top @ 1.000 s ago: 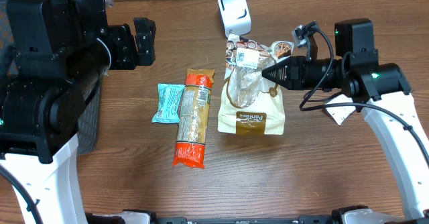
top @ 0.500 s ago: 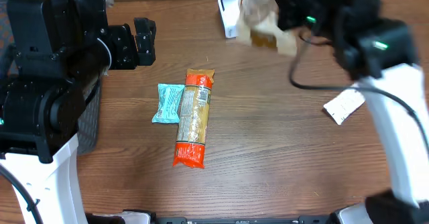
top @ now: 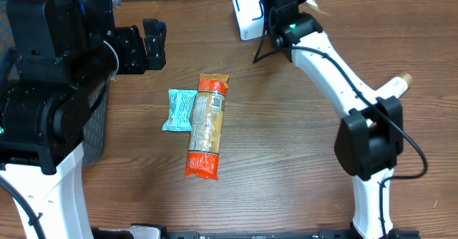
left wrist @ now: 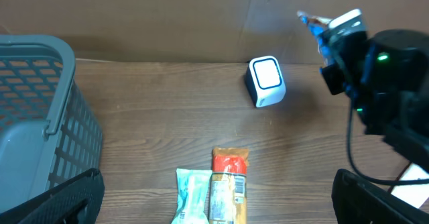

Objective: Scan the item barcode
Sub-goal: 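Hold the snack bag in front of the scanner, then carry the snack bag right and lay it on the table, then move the right gripper over the red-topped pasta package, then grasp the pasta package with the right gripper and lift it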

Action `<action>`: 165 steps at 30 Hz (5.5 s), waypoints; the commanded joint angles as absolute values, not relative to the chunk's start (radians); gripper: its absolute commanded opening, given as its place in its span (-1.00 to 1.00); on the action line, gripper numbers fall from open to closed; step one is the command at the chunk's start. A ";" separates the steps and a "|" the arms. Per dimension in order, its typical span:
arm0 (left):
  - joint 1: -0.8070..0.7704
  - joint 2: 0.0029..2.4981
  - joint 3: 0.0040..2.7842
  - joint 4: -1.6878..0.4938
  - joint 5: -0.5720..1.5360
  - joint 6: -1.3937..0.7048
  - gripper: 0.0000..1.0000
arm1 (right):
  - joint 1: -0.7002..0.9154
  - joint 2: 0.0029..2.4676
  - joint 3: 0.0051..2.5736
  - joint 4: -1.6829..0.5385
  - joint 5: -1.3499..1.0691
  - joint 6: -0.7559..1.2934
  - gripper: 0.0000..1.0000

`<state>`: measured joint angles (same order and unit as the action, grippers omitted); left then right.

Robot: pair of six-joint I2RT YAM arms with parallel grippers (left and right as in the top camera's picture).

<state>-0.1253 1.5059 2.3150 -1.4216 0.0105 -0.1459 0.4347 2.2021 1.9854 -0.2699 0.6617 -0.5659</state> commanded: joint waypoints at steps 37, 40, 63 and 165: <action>-0.128 1.511 2.314 -1.418 0.000 -0.127 1.00 | 0.532 2.271 1.977 -0.176 0.730 -0.941 -0.93; -0.128 1.511 2.314 -1.418 0.000 -0.127 1.00 | 0.521 2.106 1.977 -0.376 0.606 -0.759 -0.93; -0.128 1.511 2.314 -1.418 0.000 -0.127 0.99 | -0.192 1.663 1.842 -1.206 -0.355 0.376 -0.92; -0.128 1.512 2.314 -1.418 0.000 -0.127 1.00 | 0.768 2.143 1.424 -0.627 -0.308 0.777 -0.93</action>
